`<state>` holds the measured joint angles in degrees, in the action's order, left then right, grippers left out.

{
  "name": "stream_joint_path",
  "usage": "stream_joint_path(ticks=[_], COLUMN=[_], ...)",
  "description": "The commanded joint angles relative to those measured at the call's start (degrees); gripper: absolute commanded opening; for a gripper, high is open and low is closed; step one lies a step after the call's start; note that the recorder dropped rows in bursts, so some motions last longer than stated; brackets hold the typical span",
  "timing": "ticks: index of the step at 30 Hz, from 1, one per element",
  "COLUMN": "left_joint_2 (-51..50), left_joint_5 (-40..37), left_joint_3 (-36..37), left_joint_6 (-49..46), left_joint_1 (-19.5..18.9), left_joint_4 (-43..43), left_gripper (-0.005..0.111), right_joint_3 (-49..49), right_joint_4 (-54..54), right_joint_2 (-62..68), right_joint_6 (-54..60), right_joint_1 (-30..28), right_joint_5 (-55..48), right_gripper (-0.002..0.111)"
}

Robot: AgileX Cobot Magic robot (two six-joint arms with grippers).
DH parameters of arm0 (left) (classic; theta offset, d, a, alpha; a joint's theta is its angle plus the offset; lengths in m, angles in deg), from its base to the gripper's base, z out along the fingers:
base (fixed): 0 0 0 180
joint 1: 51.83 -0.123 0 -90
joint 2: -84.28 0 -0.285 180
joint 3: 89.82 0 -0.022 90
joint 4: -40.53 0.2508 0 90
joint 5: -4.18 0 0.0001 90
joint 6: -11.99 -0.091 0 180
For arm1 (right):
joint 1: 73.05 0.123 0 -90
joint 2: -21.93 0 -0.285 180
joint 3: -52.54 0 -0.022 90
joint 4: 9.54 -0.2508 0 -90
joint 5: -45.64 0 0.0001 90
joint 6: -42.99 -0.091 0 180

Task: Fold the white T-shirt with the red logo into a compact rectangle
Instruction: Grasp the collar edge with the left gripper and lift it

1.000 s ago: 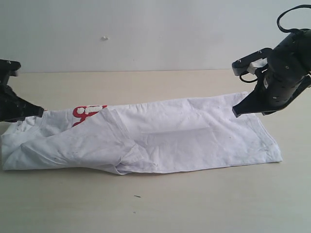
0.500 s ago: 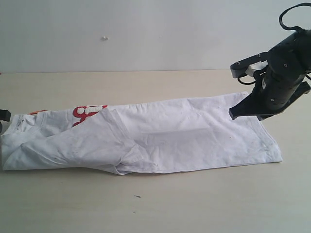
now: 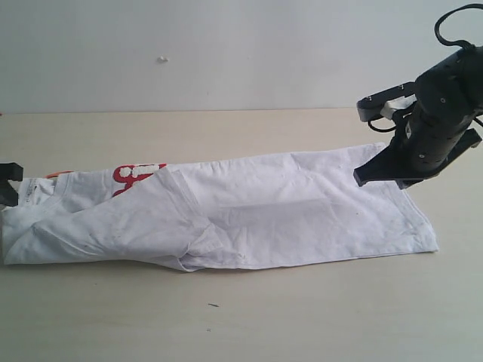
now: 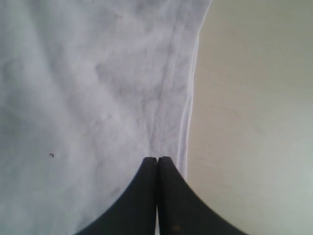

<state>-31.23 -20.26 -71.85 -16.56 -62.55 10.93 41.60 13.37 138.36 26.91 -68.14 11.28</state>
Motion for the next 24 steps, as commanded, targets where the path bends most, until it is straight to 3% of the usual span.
stream_joint_path(ticks=[1, 5, 12, 14, 19, 24], left_joint_2=[-1.21, -3.57, -7.65, -8.35, -9.73, -9.61], left_joint_5=[-0.83, -0.72, -1.27, -3.02, -7.94, -15.91], left_joint_3=[-0.01, -0.01, -0.01, -0.01, -0.01, -2.24], left_joint_6=[-1.19, -2.17, -13.86, -19.24, -28.01, -30.15], left_joint_1=[-1.38, -1.28, -1.27, -1.27, -1.27, -1.27], left_joint_4=[-1.69, -2.8, -14.82, -19.89, -29.05, -31.18], left_gripper=[0.06, 0.059, 0.057, 0.047, 0.0, 0.0], right_joint_3=[-0.22, -0.22, -0.22, -0.22, -0.22, -0.22], right_joint_4=[-1.14, -3.51, -3.51, -3.51, -3.51, -3.51], right_joint_2=[0.4, 0.78, 0.78, 0.78, 0.78, 0.78], right_joint_6=[1.17, 3.68, 3.96, 3.96, 3.96, 4.09], right_joint_1=[-0.17, -0.17, -0.17, -0.17, -0.17, -0.17], right_joint_5=[0.01, 0.01, 0.01, 0.24, 0.61, 0.62], right_gripper=[0.0, 0.0, 0.0, 0.0, 0.0, 0.0])
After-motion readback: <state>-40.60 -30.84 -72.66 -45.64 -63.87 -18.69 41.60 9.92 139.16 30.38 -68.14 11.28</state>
